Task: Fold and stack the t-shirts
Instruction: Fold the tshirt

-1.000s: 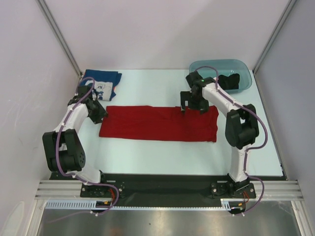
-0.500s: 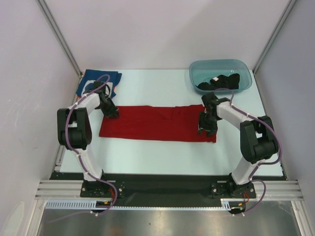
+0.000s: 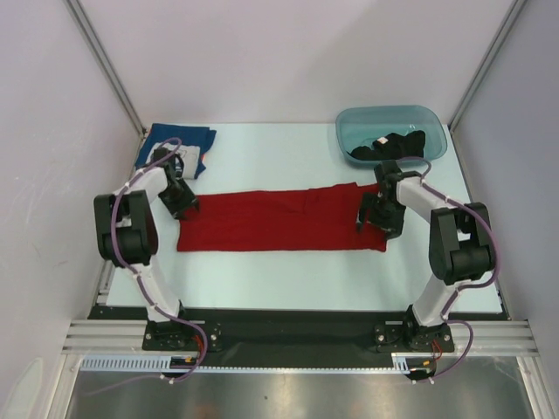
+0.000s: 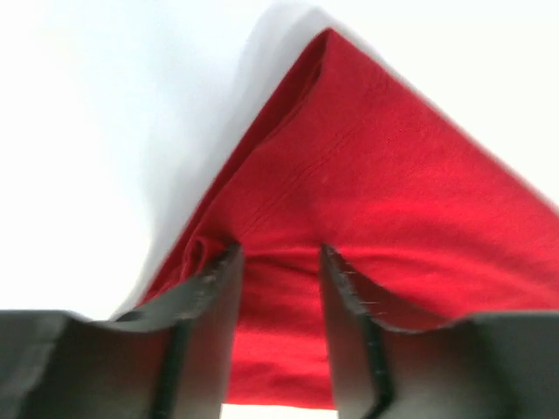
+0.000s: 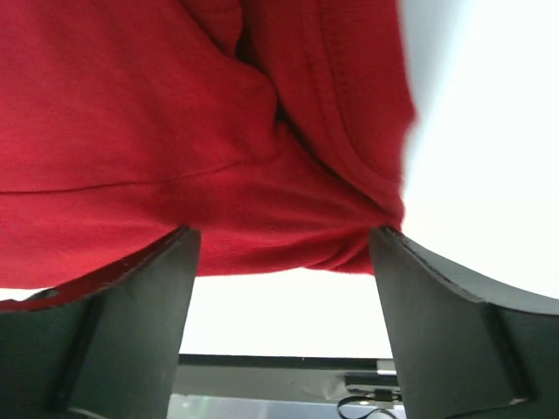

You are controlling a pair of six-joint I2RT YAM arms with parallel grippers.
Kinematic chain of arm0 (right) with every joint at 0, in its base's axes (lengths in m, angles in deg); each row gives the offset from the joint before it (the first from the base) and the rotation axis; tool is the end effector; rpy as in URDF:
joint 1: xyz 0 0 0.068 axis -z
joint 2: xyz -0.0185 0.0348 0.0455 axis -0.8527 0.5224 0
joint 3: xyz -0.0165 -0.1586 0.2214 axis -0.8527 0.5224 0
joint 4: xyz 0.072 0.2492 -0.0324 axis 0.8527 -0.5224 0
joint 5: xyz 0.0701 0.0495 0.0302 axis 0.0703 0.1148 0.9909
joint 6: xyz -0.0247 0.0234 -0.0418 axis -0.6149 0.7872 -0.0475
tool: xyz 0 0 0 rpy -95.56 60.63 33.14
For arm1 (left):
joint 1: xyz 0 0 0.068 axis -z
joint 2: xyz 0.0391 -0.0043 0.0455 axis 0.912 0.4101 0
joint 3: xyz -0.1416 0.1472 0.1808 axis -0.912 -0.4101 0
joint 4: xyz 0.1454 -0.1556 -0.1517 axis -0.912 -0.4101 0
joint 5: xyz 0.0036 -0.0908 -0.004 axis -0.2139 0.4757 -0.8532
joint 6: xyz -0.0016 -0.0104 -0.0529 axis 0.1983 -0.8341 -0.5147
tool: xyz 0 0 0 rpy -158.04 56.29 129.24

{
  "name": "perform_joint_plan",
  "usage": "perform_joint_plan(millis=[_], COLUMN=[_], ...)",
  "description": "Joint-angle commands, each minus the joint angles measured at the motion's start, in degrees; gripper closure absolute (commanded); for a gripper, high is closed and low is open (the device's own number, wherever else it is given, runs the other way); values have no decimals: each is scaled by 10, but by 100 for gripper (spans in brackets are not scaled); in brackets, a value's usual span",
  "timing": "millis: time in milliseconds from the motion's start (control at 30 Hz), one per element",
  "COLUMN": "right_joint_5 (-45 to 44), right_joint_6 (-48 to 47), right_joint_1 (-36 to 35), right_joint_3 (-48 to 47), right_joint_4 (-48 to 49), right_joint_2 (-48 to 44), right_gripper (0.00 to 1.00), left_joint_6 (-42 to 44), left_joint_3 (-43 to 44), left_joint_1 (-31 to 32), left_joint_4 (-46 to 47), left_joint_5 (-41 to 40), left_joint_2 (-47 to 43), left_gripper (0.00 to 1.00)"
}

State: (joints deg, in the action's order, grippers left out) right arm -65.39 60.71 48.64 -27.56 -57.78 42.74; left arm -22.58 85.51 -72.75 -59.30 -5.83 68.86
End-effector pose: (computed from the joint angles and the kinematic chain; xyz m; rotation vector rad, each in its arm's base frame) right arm 0.3102 0.0564 0.1689 0.3665 2.9792 0.1699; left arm 0.3833 0.0446 0.1652 -0.9237 2.7254 -0.1682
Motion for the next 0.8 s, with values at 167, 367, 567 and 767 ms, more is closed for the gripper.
perform_joint_plan(millis=[167, 367, 567, 767], right_joint_5=[-71, -77, -116, -145], right_joint_6=[-42, 4, 153, 224], right_joint_1=[-32, -55, -50, -82], right_joint_3=[-233, -349, -362, -364], right_joint_4=[-72, -129, -104, -47], right_joint_2=[55, 145, 173, 220], right_gripper=[6, 4, 4, 4], left_joint_6=[68, 136, 121, 110], left_joint_3=[-24, -4, -12, -54], left_joint_1=[56, 124, 168, 193], left_joint_4=[-35, -11, -3, -3], left_joint_5=[-183, -156, -138, -128], left_joint_2=[-173, -203, -239, -310], left_gripper=[34, 30, 31, 32])
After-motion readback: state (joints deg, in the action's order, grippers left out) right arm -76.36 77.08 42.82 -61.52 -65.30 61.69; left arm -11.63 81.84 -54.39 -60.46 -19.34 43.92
